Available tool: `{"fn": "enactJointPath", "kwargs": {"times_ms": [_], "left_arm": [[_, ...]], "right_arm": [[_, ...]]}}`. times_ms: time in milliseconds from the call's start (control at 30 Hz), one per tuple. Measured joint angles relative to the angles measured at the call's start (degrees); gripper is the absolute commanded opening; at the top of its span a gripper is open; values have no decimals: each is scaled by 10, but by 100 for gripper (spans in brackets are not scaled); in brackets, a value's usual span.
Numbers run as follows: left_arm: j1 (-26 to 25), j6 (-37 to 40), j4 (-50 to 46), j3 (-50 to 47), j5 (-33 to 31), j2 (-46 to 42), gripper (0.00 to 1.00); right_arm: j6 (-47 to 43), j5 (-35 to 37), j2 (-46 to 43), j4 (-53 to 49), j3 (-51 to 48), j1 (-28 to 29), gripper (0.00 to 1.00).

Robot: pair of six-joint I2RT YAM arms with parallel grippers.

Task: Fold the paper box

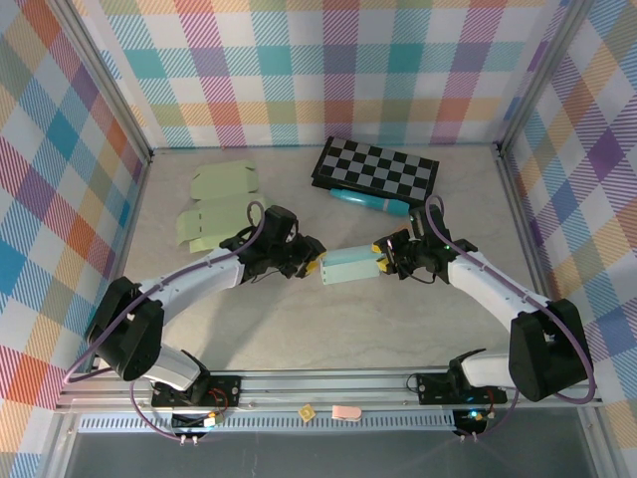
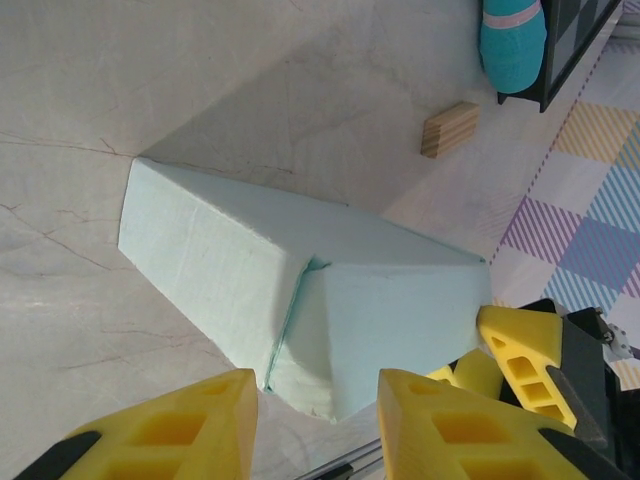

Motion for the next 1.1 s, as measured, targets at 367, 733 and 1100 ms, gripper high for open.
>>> {"fn": "enactJointPath", "kwargs": {"times_ms": [367,733,1100], "left_arm": [[-4,-6,26,-16,5,10,28],[-4,-6,48,-28,10,10,25],[-4,-3,55,-34,10,12,22]], "right_arm": [[0,0,0,0,0,0,32],[0,0,0,-2,0,0,32],[-2,-2,9,-17,10,0,30]]}}
